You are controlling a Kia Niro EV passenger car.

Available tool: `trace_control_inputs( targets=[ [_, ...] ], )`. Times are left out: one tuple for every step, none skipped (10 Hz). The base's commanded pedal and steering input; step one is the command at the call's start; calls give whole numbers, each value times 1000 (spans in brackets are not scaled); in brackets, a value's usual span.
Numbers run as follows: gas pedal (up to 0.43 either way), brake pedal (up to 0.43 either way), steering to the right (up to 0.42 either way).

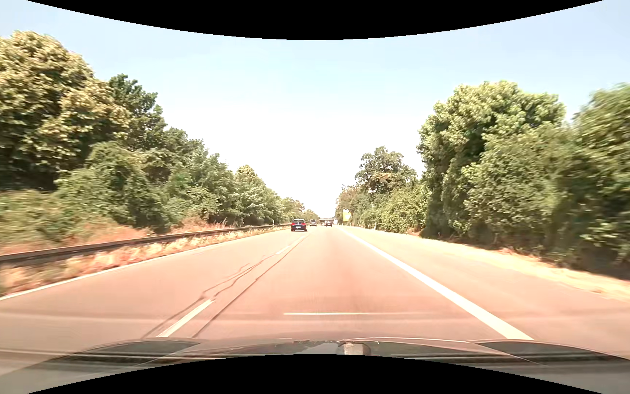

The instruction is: Follow the waypoints while adhering to traffic rules and regulations

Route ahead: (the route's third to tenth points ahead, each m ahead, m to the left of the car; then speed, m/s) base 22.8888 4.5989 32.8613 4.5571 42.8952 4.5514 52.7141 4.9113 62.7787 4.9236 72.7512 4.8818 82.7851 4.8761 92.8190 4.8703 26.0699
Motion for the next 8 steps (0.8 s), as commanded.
trace_control_inputs(
  targets=[
    [209,0,-1],
    [209,0,-1],
    [209,0,-1],
    [209,0,-1],
    [209,0,-1],
    [209,0,-1],
    [209,0,-1],
    [209,0,-1]
  ],
)
